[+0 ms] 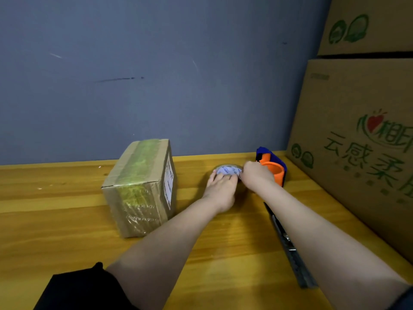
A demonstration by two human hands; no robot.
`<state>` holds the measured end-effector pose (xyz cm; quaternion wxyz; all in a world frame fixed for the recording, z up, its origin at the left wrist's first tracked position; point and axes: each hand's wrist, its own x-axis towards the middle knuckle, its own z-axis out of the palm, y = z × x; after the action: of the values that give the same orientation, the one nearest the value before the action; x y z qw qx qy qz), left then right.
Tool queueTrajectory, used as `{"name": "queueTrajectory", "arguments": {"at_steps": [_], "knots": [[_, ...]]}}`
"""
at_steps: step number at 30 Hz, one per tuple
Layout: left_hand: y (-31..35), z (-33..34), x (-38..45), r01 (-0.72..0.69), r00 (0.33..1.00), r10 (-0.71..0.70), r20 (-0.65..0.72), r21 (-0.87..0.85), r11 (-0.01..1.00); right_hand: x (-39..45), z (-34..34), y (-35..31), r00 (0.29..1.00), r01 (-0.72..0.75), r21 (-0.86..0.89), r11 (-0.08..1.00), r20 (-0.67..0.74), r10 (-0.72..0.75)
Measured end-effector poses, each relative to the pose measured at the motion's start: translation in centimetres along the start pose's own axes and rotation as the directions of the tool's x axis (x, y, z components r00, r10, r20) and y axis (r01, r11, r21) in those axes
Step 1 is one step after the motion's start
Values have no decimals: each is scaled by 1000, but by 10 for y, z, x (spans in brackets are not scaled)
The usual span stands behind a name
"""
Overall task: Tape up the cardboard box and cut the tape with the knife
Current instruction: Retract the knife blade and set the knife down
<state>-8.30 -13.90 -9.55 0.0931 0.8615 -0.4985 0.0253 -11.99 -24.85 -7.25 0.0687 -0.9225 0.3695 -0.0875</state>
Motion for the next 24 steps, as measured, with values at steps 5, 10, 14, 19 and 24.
{"name": "queueTrajectory", "arguments": {"at_steps": [5, 10, 14, 19, 24], "knots": [[3, -2, -6, 43, 998, -44, 36, 13, 999, -11, -3, 6, 999, 32, 26, 999, -6, -32], [14, -12, -30, 3, 987, -13, -160, -63, 998, -37, -21, 32, 989, 90, 75, 993, -121, -81], [35, -16, -58, -35, 998, 20, -57, -281, 959, -66, -37, 58, 999, 33, 15, 999, 30, -33], [63, -7, -81, 112, 979, 4, 205, -555, 824, -109, -41, 76, 979, -67, -3, 998, 195, 66], [85, -7, -96, 305, 933, -18, 360, -762, 571, -134, -39, 73, 947, -125, -101, 987, 286, 149]]}}
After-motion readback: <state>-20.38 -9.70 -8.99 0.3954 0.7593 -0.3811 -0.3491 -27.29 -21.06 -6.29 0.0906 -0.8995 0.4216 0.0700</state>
